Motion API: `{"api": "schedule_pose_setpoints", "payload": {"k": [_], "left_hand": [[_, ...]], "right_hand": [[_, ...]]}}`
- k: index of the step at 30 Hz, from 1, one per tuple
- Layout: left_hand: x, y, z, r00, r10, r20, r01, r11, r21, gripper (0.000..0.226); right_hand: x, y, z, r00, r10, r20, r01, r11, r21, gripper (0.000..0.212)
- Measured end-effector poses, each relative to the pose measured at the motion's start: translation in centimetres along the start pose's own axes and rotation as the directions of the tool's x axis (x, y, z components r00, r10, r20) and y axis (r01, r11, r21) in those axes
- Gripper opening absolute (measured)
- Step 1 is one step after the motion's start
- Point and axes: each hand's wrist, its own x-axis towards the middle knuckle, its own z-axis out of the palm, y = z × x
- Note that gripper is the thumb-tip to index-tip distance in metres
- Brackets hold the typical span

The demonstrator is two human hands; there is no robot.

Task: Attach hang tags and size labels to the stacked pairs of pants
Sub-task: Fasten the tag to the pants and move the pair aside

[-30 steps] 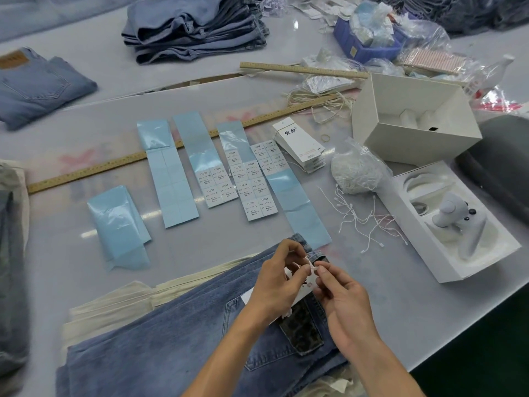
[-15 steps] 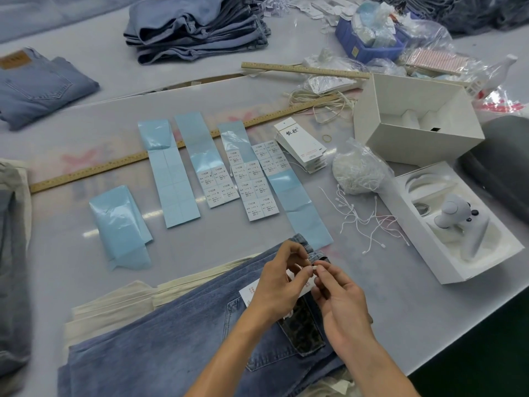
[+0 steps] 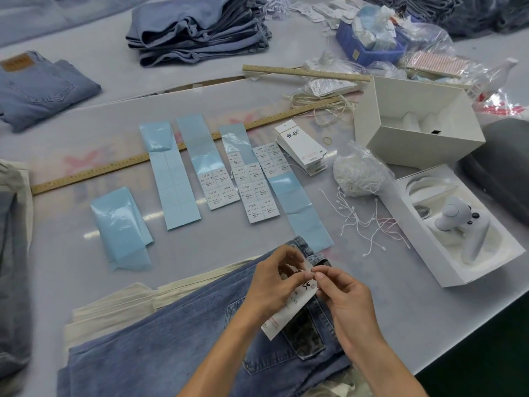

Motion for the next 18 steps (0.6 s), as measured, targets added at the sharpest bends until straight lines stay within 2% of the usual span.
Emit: {"api": "schedule_pose_setpoints", "payload": {"k": [3,5,7,9,11,13,15,18], "left_hand": [[0.0,-0.4,0.0,0.999,0.001,0.036,-0.001,1.000,-0.004,0.022],[-0.1,-0.7,0.2,0.998,0.064,-0.006,-0.063,0.996,0.061,0.021],[-0.5,-0.9,0.4,0.984,0.157,-0.081,-0.141,0.973,0.184,0.029],[-1.5,-1.5,0.2,0.966,0.244,-0.087,-0.189,0.892,0.410,0.041],[-3.1,-2.6,-0.1,0.957,0.288,0.028,-0.236,0.720,0.653,0.052],[-5.2,-3.5,-0.5,0.961,0.258,0.098,-0.240,0.603,0.761,0.054],[-7.1,-4.4,-0.8,0.951,0.281,0.132,-0.260,0.489,0.832,0.056],[-9.2,-4.6,-1.8,0.951,0.275,0.141,-0.249,0.409,0.878,0.068]], "right_hand": [[-0.1,0.2,0.1,1.000,0.004,0.005,-0.004,0.999,0.041,0.014],[-0.1,0.4,-0.1,1.000,-0.003,-0.011,0.004,0.999,0.039,0.013],[-0.2,0.6,-0.6,0.997,-0.068,-0.028,0.065,0.993,-0.096,0.015],[-0.5,0.9,-1.3,0.987,-0.158,0.006,0.151,0.929,-0.338,0.022],[-0.9,1.1,-1.9,0.967,-0.241,0.081,0.243,0.785,-0.570,0.030],[-1.5,1.3,-2.0,0.919,-0.364,0.153,0.352,0.576,-0.738,0.029],[-2.1,1.3,-1.7,0.839,-0.483,0.252,0.461,0.382,-0.801,0.026],[-2.5,1.7,-0.4,0.726,-0.562,0.396,0.594,0.224,-0.772,0.029]]}}
